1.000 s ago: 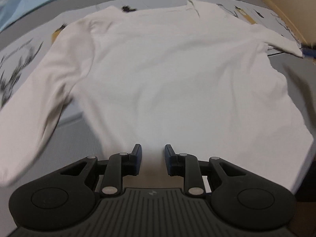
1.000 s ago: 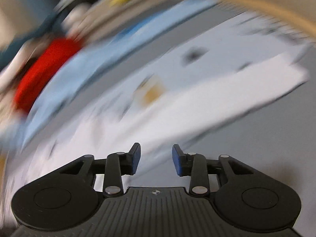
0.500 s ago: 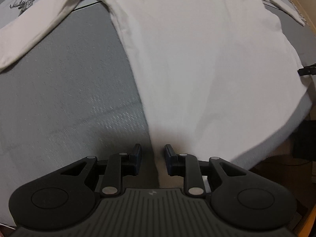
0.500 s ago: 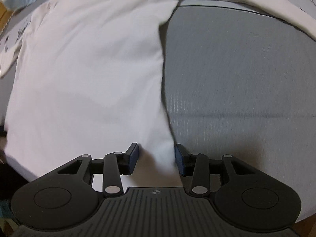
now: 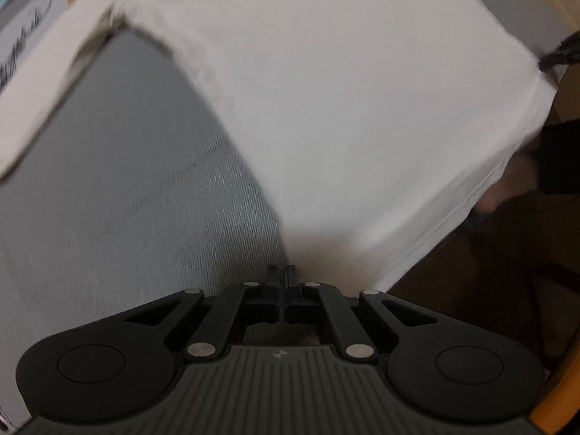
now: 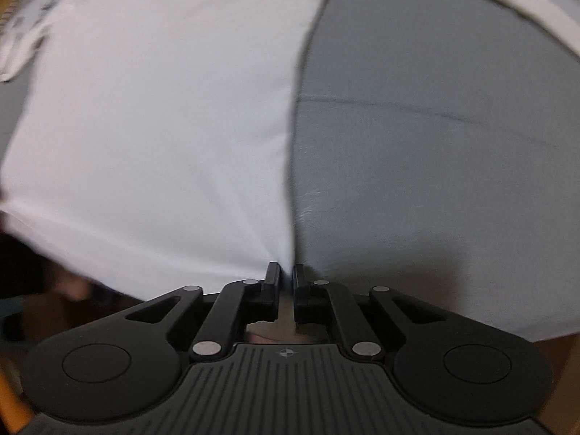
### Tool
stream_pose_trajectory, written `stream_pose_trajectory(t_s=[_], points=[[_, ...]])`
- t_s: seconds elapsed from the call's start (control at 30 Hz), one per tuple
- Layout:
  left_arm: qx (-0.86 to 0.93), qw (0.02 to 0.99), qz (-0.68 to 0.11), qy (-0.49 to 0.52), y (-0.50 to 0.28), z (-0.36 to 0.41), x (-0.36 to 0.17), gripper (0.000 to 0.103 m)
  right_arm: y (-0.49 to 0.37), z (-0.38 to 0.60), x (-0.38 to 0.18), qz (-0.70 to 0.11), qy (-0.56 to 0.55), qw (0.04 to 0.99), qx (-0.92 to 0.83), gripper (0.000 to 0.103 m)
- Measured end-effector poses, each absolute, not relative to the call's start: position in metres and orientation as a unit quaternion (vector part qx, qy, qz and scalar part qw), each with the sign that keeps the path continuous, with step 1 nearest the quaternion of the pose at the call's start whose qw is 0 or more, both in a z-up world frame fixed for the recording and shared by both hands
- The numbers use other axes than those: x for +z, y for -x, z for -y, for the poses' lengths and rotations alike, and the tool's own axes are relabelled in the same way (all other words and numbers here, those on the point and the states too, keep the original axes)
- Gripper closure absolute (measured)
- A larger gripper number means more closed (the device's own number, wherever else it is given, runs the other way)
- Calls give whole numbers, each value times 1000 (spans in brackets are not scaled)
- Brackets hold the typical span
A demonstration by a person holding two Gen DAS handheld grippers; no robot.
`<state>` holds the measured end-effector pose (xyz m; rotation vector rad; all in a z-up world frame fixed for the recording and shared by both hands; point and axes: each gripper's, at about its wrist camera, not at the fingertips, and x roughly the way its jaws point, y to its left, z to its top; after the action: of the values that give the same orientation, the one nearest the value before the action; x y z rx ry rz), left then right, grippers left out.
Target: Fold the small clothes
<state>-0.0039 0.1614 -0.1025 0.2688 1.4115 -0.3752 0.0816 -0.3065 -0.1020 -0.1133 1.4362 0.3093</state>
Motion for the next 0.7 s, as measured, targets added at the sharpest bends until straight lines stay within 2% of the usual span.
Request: stream_pose_trajectory(t_s=[0.07, 0.17, 0.2, 0.23, 0.27, 0.3, 0.33, 0.4, 0.5, 0.57, 0.7], points=[[-190, 760, -614, -91, 2, -159, -86, 96, -86, 305, -85, -612, 57, 778, 129, 92], [-208, 764, -607, -77, -3, -142, -84, 96, -89, 299, -61, -556, 16, 815, 164, 88], [-214, 755, -615, -83, -6, -135, -89, 96, -89, 294, -60, -551, 4, 814, 184, 86], [-218, 739, -629, -99, -4, -128, -99, 96, -91, 287, -63, -558, 1, 803, 209, 80], [-220, 723, -643, -123, -2, -122, -109, 96, -86, 278, -71, -570, 11, 790, 227, 73], [-223, 710, -651, -152, 0, -117, -117, 96, -83, 267, -81, -588, 39, 771, 240, 71], [-236, 709, -643, -168, 1, -114, -116, 96, -78, 259, -94, -612, 90, 747, 244, 70], [-231, 728, -632, -134, -7, -123, -102, 94, -73, 243, -112, -630, 163, 720, 240, 70], [-164, 794, -582, -67, -31, -161, -72, 93, -92, 239, -87, -590, 115, 766, 228, 69], [-99, 828, -551, -40, -45, -189, -58, 88, -104, 240, -69, -560, 80, 798, 210, 68], [38, 862, -505, 10, -75, -246, -38, 87, -137, 236, -47, -513, 22, 843, 161, 66]])
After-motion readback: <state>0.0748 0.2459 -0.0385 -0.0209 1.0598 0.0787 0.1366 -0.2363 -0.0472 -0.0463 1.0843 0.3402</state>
